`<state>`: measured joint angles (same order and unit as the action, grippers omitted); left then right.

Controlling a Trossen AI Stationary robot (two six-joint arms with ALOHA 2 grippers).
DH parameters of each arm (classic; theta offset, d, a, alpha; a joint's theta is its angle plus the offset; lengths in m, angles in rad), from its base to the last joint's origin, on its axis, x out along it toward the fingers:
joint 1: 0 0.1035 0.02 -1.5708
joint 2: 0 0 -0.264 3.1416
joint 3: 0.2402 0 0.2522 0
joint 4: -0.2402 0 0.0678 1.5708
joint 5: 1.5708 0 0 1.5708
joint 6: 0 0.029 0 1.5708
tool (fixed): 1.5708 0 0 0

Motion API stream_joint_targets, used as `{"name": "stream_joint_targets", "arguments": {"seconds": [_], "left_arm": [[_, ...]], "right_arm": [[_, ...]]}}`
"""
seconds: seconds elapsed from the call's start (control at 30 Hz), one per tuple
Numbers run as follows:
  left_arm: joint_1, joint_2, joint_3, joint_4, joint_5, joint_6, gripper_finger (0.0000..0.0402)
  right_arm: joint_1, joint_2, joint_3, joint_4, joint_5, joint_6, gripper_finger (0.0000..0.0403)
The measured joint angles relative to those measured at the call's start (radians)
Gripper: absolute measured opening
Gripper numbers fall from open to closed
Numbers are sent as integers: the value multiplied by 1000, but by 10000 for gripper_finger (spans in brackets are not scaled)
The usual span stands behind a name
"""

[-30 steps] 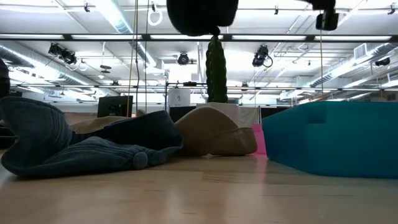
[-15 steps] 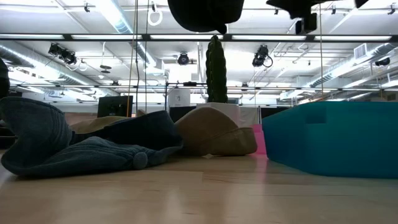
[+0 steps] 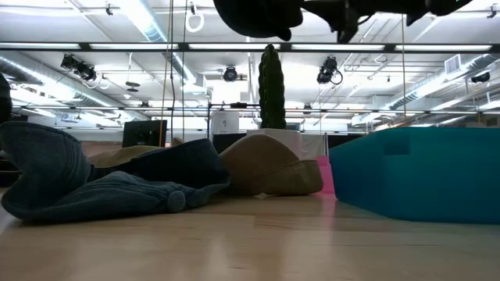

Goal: Pick & Place hat
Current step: Put the top blue cap into the pink bin

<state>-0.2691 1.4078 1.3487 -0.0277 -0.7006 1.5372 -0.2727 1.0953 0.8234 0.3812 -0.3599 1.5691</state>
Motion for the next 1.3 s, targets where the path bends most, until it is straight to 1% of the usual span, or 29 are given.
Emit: {"name": "stream_joint_targets", "arguments": {"seconds": [0.17,0.33,0.5,0.7,0.8,0.9,1.0,1.17,1.23,1.3], "left_arm": [[0,0,0,-19,1,-8,2],[0,0,0,-36,0,-34,2],[0,0,0,-60,0,-35,2],[0,0,0,-77,13,-69,2],[0,0,0,-80,28,-87,2],[0,0,0,-83,35,-87,2],[0,0,0,-82,35,-87,2],[0,0,0,-82,35,-89,2],[0,0,0,-82,35,-118,2],[0,0,0,-82,34,-166,2]], "right_arm": [[6,58,0,79,-8,50,345],[6,99,0,123,-17,78,328],[3,124,0,160,-23,72,301],[3,128,0,173,-74,64,259],[3,128,0,173,-80,63,235],[3,128,0,173,-83,44,203],[3,128,0,173,-99,38,160],[3,128,0,173,-130,-13,62],[3,128,0,173,-130,-30,20],[3,128,0,173,-130,-50,11]]}}
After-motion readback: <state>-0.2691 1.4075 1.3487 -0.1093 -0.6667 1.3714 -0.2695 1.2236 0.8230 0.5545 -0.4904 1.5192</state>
